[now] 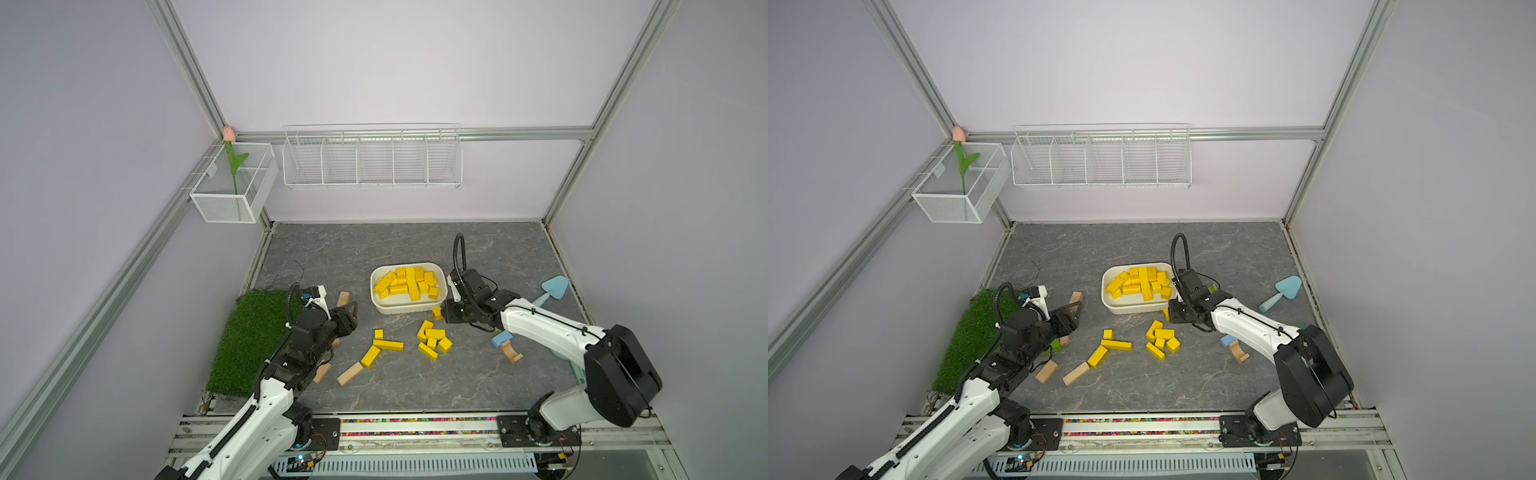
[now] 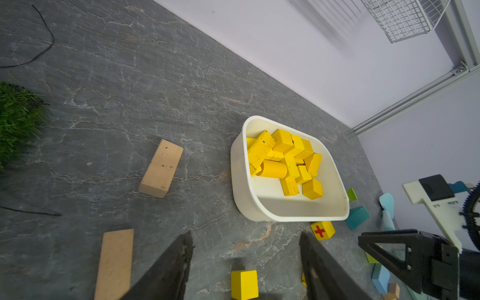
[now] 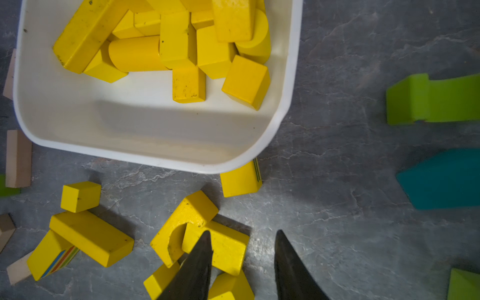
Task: Pick out the yellow building blocks
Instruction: Pick up the building block from the center of the board.
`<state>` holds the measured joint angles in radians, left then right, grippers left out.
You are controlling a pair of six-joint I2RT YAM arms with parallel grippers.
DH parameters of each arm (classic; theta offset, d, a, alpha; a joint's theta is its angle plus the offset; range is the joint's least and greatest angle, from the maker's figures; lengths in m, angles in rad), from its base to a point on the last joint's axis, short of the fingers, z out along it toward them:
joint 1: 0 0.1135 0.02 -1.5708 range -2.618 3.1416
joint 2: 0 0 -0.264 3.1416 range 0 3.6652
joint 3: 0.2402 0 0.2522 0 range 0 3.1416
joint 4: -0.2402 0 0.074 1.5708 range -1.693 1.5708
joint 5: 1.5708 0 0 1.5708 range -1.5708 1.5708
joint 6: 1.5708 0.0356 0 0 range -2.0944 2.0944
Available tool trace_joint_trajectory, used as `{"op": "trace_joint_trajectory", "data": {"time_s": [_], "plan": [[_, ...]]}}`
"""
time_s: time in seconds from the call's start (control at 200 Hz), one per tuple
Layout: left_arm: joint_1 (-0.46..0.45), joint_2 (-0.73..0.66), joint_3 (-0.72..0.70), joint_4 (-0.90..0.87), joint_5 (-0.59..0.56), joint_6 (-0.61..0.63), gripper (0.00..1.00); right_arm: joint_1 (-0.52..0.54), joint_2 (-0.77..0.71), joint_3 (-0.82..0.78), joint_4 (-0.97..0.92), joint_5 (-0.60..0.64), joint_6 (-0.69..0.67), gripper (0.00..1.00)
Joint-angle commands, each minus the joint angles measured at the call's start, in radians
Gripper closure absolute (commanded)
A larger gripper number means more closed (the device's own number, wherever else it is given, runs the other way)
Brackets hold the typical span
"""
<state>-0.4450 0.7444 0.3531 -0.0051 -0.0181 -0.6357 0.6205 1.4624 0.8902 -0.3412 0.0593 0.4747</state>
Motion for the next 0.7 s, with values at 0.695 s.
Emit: {"op": "trace_joint_trajectory", "data": {"time_s": [0.695], "plan": [[0.014, 0.062, 0.046, -0.018, 0.002, -0.018, 0.32, 0.008, 0.072, 0.039, 0.017, 0.03, 0.03, 0.56]]}}
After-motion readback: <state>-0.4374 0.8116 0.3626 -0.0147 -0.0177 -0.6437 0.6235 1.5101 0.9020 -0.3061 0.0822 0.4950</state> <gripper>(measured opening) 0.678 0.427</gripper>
